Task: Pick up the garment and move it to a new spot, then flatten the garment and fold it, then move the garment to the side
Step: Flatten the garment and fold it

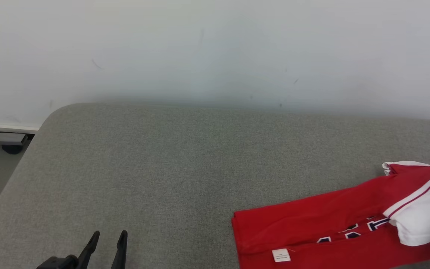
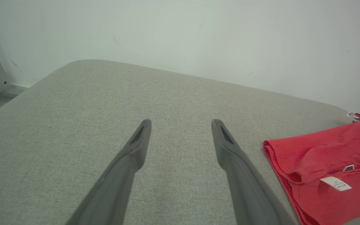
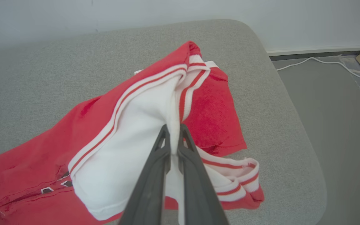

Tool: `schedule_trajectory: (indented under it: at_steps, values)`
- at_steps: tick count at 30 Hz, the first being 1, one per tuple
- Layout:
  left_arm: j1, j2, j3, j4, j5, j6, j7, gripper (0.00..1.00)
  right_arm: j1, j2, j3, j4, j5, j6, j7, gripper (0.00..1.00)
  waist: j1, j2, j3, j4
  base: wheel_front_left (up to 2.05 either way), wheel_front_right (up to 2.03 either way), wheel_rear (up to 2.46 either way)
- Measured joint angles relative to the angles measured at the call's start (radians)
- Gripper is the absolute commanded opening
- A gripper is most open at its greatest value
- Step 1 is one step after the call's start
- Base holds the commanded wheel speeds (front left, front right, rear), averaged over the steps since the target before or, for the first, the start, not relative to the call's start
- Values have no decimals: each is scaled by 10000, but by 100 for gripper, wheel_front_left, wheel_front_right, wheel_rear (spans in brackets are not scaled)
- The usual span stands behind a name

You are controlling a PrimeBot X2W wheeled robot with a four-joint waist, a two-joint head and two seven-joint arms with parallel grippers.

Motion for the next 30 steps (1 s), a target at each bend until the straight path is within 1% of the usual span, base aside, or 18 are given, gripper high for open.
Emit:
schedule_trajectory:
  at_steps: [2, 4, 5, 7, 8, 13, 16, 18, 22, 28, 30]
  values:
    - [13, 0, -2, 10, -2, -6, -2, 100, -5, -224, -307, -245, -54, -6, 268, 0, 0, 0, 13, -10, 0, 0, 0]
    - [18, 0, -12, 15, -2, -10, -2, 100, -13, -222, -226, -485, -136, -6, 470, 0, 0, 0, 30, -10, 0, 0, 0]
    - [18, -23, -54, 27, -2, -12, -2, 100, -20, -40, 280, -917, -188, -8, 819, 0, 0, 0, 60, -1, 0, 0, 0]
    - [15, -54, -107, 38, -2, -23, -2, 100, -21, 240, 769, -1231, -194, -8, 1053, 0, 0, 0, 83, 14, 0, 0, 0]
    - [12, -67, -125, 48, -2, -88, -2, 100, -28, 370, 997, -1348, -194, -8, 1143, 0, 1, 0, 94, 23, 0, 0, 0]
    - [-56, -165, -207, 104, -2, -96, -2, 100, -174, 825, 2142, -1664, -182, 65, 1662, 0, 0, 0, 152, 101, 0, 0, 0]
    - [-76, -190, -224, 136, -2, -98, -2, 100, -328, 1039, 2732, -1668, -180, 186, 1898, 0, 0, 0, 187, 167, 0, 0, 0]
    - [-78, -194, -224, 142, -2, -98, -2, 100, -387, 1112, 2911, -1659, -180, 198, 1975, 0, 0, 0, 198, 189, 0, 0, 0]
    - [-155, -197, -224, 173, -2, -100, -4, 100, -740, 1440, 3561, -1534, -180, 384, 2197, 0, 1, 0, 245, 277, 0, 0, 0]
    - [-233, -199, -224, 194, -2, -100, -4, 100, -1204, 2077, 4358, -930, -174, 531, 2454, 0, 1, 0, 301, 362, 0, 0, 0]
    - [-253, -199, -226, 194, -2, -100, -12, 100, -1264, 2272, 4569, -713, -173, 535, 2510, 0, 0, 0, 313, 384, 0, 0, 0]
